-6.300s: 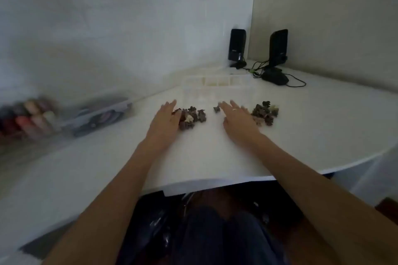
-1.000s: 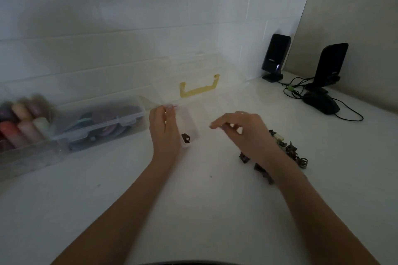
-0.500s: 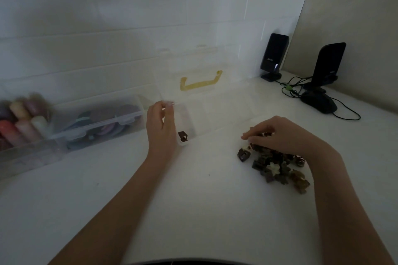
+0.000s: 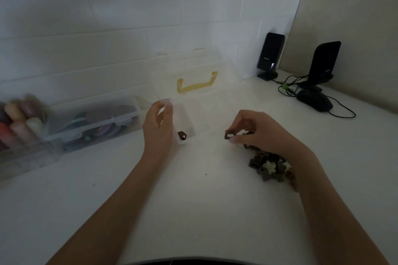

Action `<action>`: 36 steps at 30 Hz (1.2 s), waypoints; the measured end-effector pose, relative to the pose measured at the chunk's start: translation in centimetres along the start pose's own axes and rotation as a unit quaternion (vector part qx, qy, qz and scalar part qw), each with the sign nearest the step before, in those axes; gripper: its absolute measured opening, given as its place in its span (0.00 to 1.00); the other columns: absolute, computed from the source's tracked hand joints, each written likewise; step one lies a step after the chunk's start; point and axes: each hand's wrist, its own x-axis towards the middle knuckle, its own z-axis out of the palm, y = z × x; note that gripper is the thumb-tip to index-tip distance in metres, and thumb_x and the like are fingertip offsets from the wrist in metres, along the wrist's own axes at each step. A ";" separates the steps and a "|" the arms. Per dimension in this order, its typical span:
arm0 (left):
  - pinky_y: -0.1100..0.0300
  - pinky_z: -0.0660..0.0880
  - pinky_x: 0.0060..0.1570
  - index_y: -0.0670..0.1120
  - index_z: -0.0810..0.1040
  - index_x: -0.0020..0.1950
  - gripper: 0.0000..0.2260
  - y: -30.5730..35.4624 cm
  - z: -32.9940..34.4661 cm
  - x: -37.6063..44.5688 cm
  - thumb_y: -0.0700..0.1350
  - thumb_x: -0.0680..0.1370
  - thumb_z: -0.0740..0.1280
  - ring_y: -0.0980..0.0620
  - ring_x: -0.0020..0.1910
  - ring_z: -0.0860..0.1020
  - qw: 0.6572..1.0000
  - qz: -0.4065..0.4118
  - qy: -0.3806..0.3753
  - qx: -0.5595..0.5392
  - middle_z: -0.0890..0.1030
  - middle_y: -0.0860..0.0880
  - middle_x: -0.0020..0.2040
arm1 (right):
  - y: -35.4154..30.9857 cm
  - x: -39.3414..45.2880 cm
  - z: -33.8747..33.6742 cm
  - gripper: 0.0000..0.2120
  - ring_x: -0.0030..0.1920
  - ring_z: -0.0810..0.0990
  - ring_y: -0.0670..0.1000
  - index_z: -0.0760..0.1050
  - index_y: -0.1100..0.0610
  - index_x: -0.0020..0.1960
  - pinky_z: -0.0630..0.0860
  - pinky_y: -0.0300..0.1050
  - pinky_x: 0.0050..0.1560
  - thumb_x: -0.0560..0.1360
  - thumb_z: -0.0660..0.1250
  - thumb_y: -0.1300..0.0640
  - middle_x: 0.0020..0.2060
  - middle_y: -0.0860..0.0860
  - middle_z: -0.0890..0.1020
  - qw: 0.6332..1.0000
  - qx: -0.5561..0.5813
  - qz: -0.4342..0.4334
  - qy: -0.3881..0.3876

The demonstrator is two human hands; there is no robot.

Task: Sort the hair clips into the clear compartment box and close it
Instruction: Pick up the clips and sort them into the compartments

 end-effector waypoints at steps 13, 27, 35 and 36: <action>0.76 0.70 0.40 0.43 0.74 0.53 0.06 1.0 0.6 -1.5 0.43 0.81 0.61 0.60 0.44 0.76 0.997 0.055 -0.030 0.044 0.78 0.56 0.47 | -2.1 0.8 2.2 0.06 0.33 0.78 0.51 0.74 0.59 0.43 0.76 0.42 0.39 0.71 0.71 0.65 0.35 0.49 0.82 0.979 0.145 -0.075 0.125; 0.74 0.70 0.43 0.47 0.73 0.51 0.05 1.2 0.6 -1.8 0.44 0.81 0.59 0.66 0.42 0.76 0.989 0.102 -0.034 0.098 0.78 0.59 0.45 | -2.0 1.4 6.9 0.10 0.51 0.76 0.46 0.82 0.51 0.52 0.71 0.36 0.55 0.74 0.65 0.52 0.52 0.46 0.83 0.946 -0.145 -0.234 0.169; 0.72 0.70 0.42 0.48 0.73 0.49 0.04 1.3 0.6 -1.6 0.44 0.81 0.59 0.62 0.42 0.77 0.993 0.078 -0.028 0.079 0.78 0.59 0.44 | -2.3 0.3 2.1 0.07 0.36 0.82 0.46 0.80 0.49 0.43 0.79 0.42 0.37 0.74 0.66 0.59 0.35 0.46 0.84 0.972 -0.039 -0.086 0.215; 0.70 0.71 0.43 0.50 0.73 0.48 0.05 1.3 0.6 -1.6 0.44 0.81 0.59 0.59 0.42 0.78 0.994 0.078 -0.028 0.078 0.79 0.59 0.44 | -1.9 0.2 1.5 0.06 0.35 0.82 0.48 0.78 0.48 0.40 0.80 0.45 0.37 0.72 0.64 0.57 0.33 0.45 0.83 0.974 -0.073 -0.055 0.209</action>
